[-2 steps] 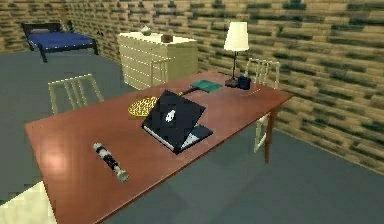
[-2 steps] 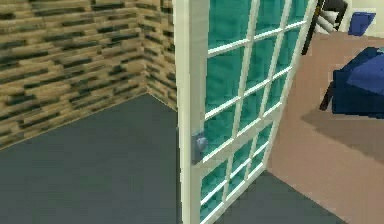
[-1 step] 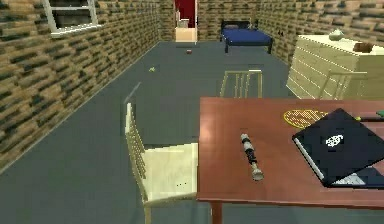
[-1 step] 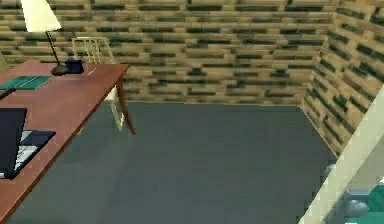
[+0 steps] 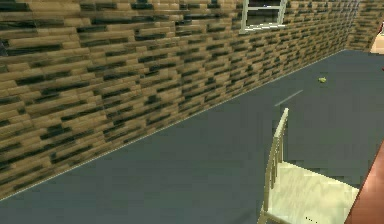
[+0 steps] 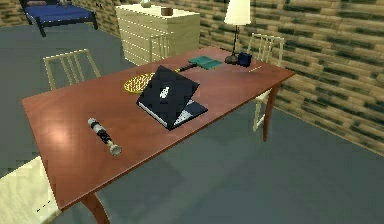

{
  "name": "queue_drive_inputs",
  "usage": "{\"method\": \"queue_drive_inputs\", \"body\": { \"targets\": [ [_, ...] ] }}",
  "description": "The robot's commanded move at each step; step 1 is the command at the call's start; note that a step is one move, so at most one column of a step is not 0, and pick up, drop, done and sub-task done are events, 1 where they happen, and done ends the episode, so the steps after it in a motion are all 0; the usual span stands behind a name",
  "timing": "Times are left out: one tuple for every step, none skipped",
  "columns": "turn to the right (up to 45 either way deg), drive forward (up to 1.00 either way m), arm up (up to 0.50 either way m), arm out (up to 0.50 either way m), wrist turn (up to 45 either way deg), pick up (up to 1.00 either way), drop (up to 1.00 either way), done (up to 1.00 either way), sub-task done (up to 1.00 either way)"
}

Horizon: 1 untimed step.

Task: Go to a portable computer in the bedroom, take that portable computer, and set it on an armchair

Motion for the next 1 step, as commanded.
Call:
{"method": "queue_drive_inputs", "body": {
  "targets": [
    [0.0,0.0,0.5,0.0,0.0,0.0,0.0,0.0,0.0]
  ]
}}
